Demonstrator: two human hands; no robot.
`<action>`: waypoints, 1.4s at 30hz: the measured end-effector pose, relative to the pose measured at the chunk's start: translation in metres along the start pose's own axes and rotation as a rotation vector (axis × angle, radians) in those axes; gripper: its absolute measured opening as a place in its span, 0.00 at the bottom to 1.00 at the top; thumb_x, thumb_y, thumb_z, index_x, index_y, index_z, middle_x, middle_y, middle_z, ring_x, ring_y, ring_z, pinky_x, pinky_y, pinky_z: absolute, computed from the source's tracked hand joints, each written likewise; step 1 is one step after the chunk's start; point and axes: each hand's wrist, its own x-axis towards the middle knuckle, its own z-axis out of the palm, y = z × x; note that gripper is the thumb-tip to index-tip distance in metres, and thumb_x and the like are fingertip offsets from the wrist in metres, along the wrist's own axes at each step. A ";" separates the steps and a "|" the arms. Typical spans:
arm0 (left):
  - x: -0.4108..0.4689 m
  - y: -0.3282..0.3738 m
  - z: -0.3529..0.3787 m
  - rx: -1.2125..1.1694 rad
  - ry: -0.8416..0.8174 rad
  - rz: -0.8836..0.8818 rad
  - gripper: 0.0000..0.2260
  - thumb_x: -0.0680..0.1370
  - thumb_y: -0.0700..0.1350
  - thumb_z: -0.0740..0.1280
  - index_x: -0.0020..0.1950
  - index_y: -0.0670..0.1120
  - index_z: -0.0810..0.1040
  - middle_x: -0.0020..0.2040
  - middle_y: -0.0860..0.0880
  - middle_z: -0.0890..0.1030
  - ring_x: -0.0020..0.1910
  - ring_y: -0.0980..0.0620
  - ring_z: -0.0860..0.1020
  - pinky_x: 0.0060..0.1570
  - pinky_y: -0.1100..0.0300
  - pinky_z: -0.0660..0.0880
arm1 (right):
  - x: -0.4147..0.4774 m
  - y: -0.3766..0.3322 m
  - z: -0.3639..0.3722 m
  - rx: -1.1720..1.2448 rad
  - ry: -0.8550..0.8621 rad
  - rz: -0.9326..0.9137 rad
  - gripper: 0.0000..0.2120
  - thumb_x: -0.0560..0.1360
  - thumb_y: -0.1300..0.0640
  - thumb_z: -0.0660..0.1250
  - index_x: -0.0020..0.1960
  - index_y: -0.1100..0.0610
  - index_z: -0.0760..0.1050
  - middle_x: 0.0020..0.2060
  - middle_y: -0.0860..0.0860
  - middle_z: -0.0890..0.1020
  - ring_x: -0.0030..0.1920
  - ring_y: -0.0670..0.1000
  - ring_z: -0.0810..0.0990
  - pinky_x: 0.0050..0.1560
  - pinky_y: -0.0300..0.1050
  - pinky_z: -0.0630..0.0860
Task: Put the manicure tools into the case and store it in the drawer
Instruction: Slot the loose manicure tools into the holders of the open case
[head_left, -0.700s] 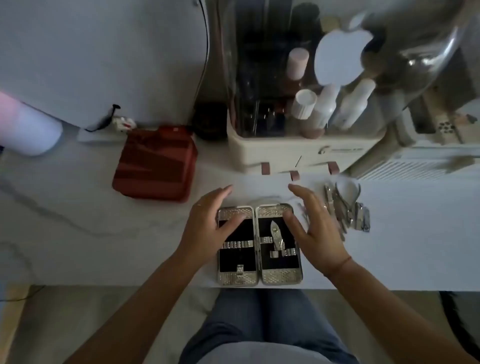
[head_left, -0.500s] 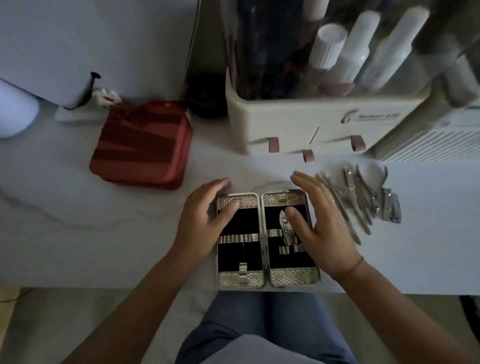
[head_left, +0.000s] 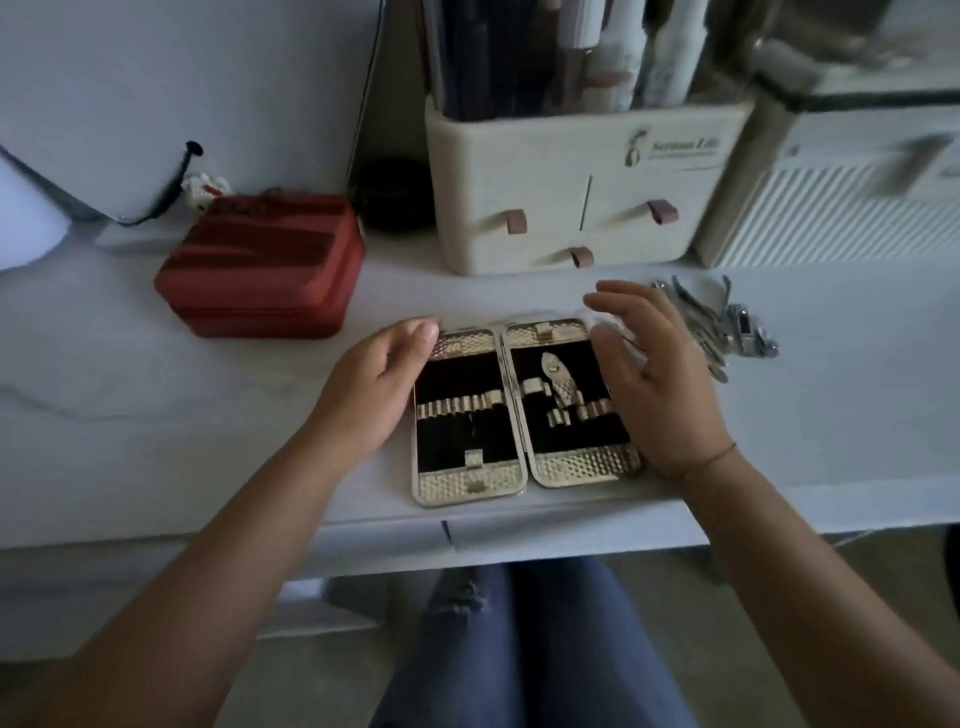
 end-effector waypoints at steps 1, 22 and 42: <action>0.000 0.000 0.001 -0.008 0.005 0.004 0.17 0.79 0.59 0.56 0.52 0.51 0.79 0.47 0.56 0.78 0.49 0.59 0.74 0.47 0.71 0.67 | 0.000 0.001 -0.002 -0.006 0.042 0.017 0.12 0.78 0.56 0.60 0.58 0.57 0.77 0.59 0.49 0.76 0.59 0.44 0.74 0.61 0.37 0.70; 0.038 -0.019 -0.003 -0.200 -0.011 0.032 0.15 0.81 0.50 0.56 0.49 0.46 0.81 0.45 0.55 0.83 0.49 0.58 0.80 0.57 0.66 0.71 | 0.027 0.031 -0.029 -0.606 -0.016 0.281 0.06 0.69 0.51 0.70 0.45 0.51 0.81 0.44 0.52 0.80 0.50 0.55 0.76 0.52 0.46 0.66; 0.044 -0.021 -0.004 -0.360 -0.084 0.042 0.18 0.79 0.54 0.56 0.50 0.46 0.82 0.45 0.50 0.84 0.46 0.57 0.82 0.50 0.70 0.73 | 0.041 0.023 -0.024 -0.582 -0.102 0.273 0.08 0.69 0.47 0.70 0.42 0.51 0.77 0.33 0.44 0.74 0.39 0.49 0.74 0.51 0.49 0.71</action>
